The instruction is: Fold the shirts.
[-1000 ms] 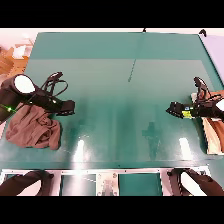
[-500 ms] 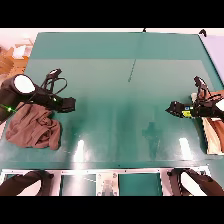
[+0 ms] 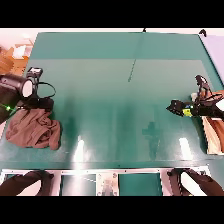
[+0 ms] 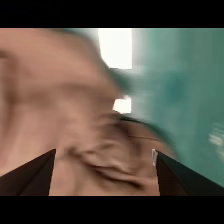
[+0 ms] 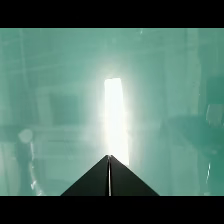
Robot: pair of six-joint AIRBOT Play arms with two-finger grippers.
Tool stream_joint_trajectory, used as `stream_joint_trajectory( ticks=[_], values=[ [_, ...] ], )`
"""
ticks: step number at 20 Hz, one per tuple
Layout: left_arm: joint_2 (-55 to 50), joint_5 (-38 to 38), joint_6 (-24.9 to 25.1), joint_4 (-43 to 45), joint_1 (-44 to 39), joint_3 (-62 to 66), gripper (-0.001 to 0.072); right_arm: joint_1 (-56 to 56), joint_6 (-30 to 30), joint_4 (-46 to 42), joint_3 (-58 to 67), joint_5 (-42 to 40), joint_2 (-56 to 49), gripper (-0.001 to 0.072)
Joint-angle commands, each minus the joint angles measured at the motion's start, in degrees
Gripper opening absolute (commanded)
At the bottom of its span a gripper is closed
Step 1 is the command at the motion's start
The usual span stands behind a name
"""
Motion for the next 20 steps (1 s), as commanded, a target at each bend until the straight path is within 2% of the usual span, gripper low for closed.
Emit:
stream_joint_trajectory(
  ticks=[1,3,7,8,9,10,12,13,14,16,20],
  values=[
    [-1.4,4.7,-5.6,8.4,0.0,-3.4,0.0701,0.0,0.0,0.0,0.0,-1.7,0.0,0.0025],
    [-4.9,7.4,-5.5,7.2,0.0,-6.0,0.07,0.0,0.0,0.0,0.0,-3.4,0.0,0.0025],
    [-12.3,5.1,-3.5,7.2,0.0,-6.7,0.0699,0.0,0.0,0.0,0.0,-4.2,0.0,0.0025],
    [-13.3,4.3,-3.0,7.3,0.0,-6.7,0.0637,0.0,0.0,0.0,0.0,-4.2,0.0,0.0025],
    [-13.9,4.2,-2.0,7.4,0.0,-6.7,0.044,0.0,0.0,0.0,0.0,-4.2,0.0,0.0025],
    [-14.3,5.1,-2.0,7.5,0.0,-6.7,0.0348,0.0,0.0,0.0,0.0,-4.2,0.0,0.0025],
    [-14.9,8.4,-2.0,8.2,0.0,-6.7,0.0342,0.0,0.0,0.0,0.0,-4.2,0.0,0.0025],
    [-15.6,9.5,-2.1,8.4,0.0,-6.7,0.0218,0.0,0.0,0.0,0.0,-4.2,0.0,0.0025],
    [-16.3,9.6,-2.1,8.4,0.0,-6.7,0.0027,0.0,0.0,0.0,0.0,-4.2,0.0,0.0025],
    [-16.2,8.6,-0.9,6.7,-0.2,-5.8,0.0021,0.0,0.0,0.0,0.0,-4.2,0.0,0.0025],
    [-12.8,0.0,7.9,-1.5,-5.0,7.4,0.0021,0.0,0.0,0.0,0.0,-4.1,0.0,0.0024]
  ],
)
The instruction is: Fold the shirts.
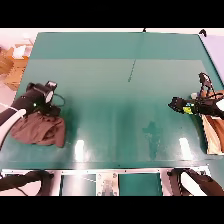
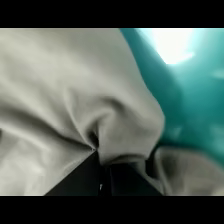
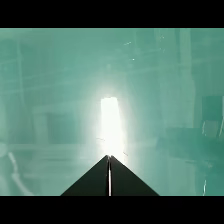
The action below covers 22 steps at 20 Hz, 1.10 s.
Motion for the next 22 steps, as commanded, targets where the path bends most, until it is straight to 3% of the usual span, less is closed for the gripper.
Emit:
stream_joint_trajectory(
  ticks=[1,4,7,10,13,14,16,17,18,20,22],
  values=[
    [3.0,-6.9,6.6,-10.1,-4.9,12.4,0.0021,0.0,0.0,0.0,0.3,0.1,0.0,0.0024],
    [4.2,-8.9,7.5,-29.7,-11.9,28.3,0.0021,0.0,0.7,0.0,3.3,2.0,0.0,0.0023],
    [3.7,0.0,10.0,-47.7,-19.5,32.0,0.0022,0.0,2.6,0.5,8.0,6.8,0.0,0.0023],
    [-2.3,5.8,11.5,-51.3,-29.0,32.1,0.0023,0.0,3.8,0.5,11.4,11.5,0.0,0.0023],
    [-10.7,9.2,11.5,-53.5,-32.2,32.1,0.0045,0.0,5.6,0.4,11.7,14.7,0.0,0.0023],
    [-12.5,10.6,11.5,-54.2,-31.8,32.1,0.0163,-0.1,5.6,0.4,11.7,15.7,0.0,0.0023],
    [-13.8,13.6,11.4,-54.9,-30.4,32.1,0.0473,-1.0,6.0,0.4,11.7,16.2,0.0,0.0031],
    [-13.4,13.4,11.5,-54.9,-28.9,32.5,0.0569,-2.1,6.8,0.5,11.7,16.2,0.0,0.0122],
    [-12.9,10.6,11.8,-54.6,-26.8,33.8,0.0567,-3.9,7.6,0.5,11.9,16.7,0.0,0.0255],
    [-10.8,0.1,13.5,-53.4,-20.2,37.7,0.0567,-9.0,7.7,0.5,11.9,18.9,-0.7,0.0306],
    [-8.4,-10.7,13.3,-50.9,-13.5,38.2,0.0567,-14.3,5.0,1.8,11.9,21.3,-4.3,0.0452]
  ],
)
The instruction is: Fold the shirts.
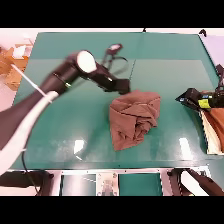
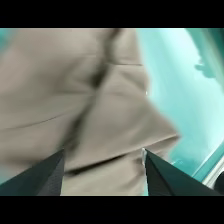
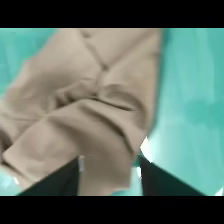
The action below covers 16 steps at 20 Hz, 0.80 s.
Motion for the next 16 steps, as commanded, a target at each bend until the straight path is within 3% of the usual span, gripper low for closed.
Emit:
stream_joint_trajectory(
  ticks=[1,3,7,11,16],
  values=[
    [3.1,-17.8,0.4,4.2,9.7,0.5,0.0567,-7.2,-3.4,3.9,0.1,3.3,-5.3,0.0485],
    [6.3,-21.0,0.3,4.9,12.0,-7.4,0.0567,-7.7,-8.0,10.0,0.1,3.4,-11.1,0.0512],
    [11.2,-8.1,0.6,-5.7,9.2,-32.2,0.0566,-0.6,-17.7,12.9,0.1,3.7,-17.4,0.0512],
    [11.1,4.3,5.9,-22.0,1.9,-49.7,0.0566,1.4,-17.3,12.8,6.3,-3.6,-24.3,0.0512],
    [9.6,12.7,3.4,-24.9,-7.7,-52.9,0.0565,1.5,-14.1,10.6,24.0,2.2,-43.1,0.0511]
  ],
)
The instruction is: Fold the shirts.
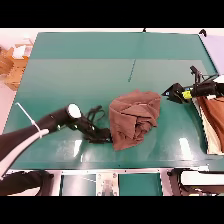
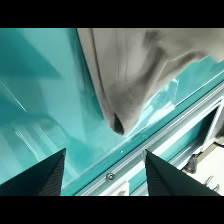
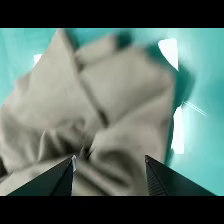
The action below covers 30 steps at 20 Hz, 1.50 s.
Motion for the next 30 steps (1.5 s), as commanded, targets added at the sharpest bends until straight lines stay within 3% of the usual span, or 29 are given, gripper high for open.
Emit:
stream_joint_trajectory(
  ticks=[1,3,5,6,7,8,9,12,14,15,16,19,22,24,27,28,29,30],
  values=[
    [-1.3,8.5,-1.8,-4.4,-5.5,-3.2,0.0565,0.3,1.8,-2.1,10.1,2.4,-11.9,0.0511],
    [-2.3,9.4,-2.3,-6.7,-5.6,-3.2,0.0564,0.3,1.8,-2.4,13.3,2.4,-16.2,0.0511],
    [-3.1,9.8,-2.1,-7.8,-5.6,-3.2,0.0474,1.2,1.3,-2.4,17.9,2.8,-20.3,0.0511],
    [-3.1,10.2,-2.1,-8.2,-5.6,-3.2,0.0473,1.6,1.3,-2.3,20.3,3.6,-22.1,0.0511],
    [-3.1,10.4,-2.0,-9.1,-5.6,-3.2,0.0349,2.3,0.0,-2.4,22.8,4.8,-23.9,0.0511],
    [-3.1,10.4,0.1,-10.2,-5.6,-3.2,0.011,3.2,-1.3,-2.4,24.9,6.2,-25.4,0.0511],
    [-3.1,10.2,3.1,-11.9,-5.6,-3.2,0.0027,4.3,-2.2,-2.4,26.7,8.0,-26.9,0.0511],
    [-3.1,10.2,4.6,-13.6,-5.6,-3.2,0.0022,7.0,-3.3,-2.4,27.8,12.4,-28.0,0.0471],
    [-3.0,9.6,5.6,-13.3,-5.0,-3.2,0.0022,8.1,-4.3,-2.3,27.7,16.3,-28.0,0.0348],
    [-2.7,8.7,6.3,-13.2,-4.0,-3.2,0.0022,8.6,-4.8,-2.1,27.7,17.5,-28.0,0.0224],
    [-1.9,7.8,6.9,-12.5,-2.0,-3.2,0.0022,8.6,-5.1,-2.1,27.8,17.9,-28.0,0.0025],
    [4.4,5.4,4.3,-3.9,8.1,-3.0,0.0021,7.6,-5.4,-1.5,29.8,18.6,-26.7,0.0017],
    [14.7,0.7,-5.4,16.0,20.5,1.3,0.0021,4.9,-4.6,1.9,35.0,18.5,-21.3,0.0017],
    [19.5,-0.2,-6.3,17.7,26.0,5.6,0.0021,3.3,-4.2,5.6,39.0,18.4,-16.8,0.0018],
    [18.6,-3.8,-7.0,14.2,25.6,2.6,0.0024,3.6,-3.0,1.4,39.2,18.1,-13.1,0.0018],
    [17.6,-1.3,-6.2,10.0,23.2,-1.2,0.0046,3.9,-3.0,0.9,38.4,18.2,-13.1,0.0018],
    [16.7,2.5,-4.1,5.1,20.0,-4.8,0.0231,4.0,-3.0,0.9,36.7,18.0,-13.1,0.0018],
    [15.4,7.2,-2.1,-0.5,16.3,-8.3,0.0321,4.1,-3.2,0.8,34.9,17.5,-13.1,0.0018]
  ],
)
